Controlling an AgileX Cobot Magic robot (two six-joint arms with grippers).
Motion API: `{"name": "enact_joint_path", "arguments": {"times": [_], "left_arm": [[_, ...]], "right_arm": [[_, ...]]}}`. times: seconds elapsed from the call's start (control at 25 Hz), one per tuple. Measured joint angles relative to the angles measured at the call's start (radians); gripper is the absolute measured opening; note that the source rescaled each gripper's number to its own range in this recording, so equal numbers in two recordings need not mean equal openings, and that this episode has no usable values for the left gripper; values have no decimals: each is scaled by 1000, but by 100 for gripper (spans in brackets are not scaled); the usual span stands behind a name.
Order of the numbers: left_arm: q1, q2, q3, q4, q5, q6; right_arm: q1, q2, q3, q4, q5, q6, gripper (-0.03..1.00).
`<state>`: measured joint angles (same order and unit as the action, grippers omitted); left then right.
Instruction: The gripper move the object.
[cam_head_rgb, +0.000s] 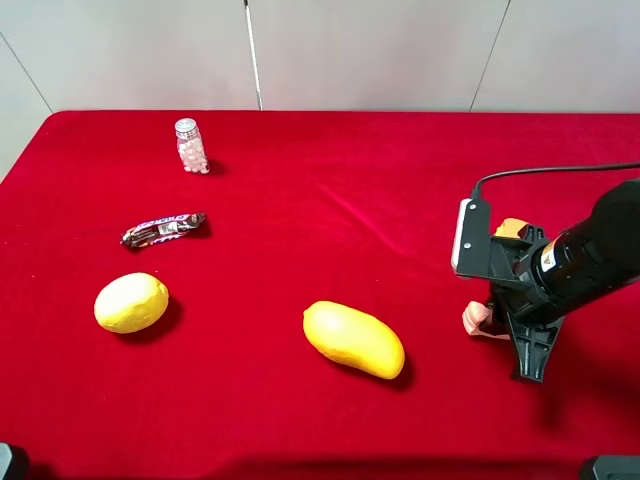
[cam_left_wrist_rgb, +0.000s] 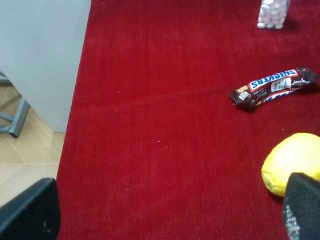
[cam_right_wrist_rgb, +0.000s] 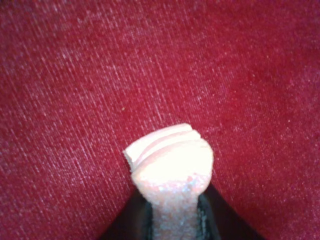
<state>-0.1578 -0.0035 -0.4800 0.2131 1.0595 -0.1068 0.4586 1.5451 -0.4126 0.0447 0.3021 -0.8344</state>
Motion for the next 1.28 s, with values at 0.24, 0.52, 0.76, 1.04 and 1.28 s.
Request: {"name": "enact_joint_path", "arguments": {"times": [0.24,0.52,0.76,1.04,1.28], "left_arm": [[0,0,0,0,0,0],[0,0,0,0,0,0],[0,0,0,0,0,0],[0,0,0,0,0,0],[0,0,0,0,0,0]], "right_arm": [[0,0,0,0,2,0,0],[0,0,0,10,14,1,1],[0,0,0,12,23,22,18],[0,0,0,12,23,75,45],[0,0,0,12,27,87,55]]}}
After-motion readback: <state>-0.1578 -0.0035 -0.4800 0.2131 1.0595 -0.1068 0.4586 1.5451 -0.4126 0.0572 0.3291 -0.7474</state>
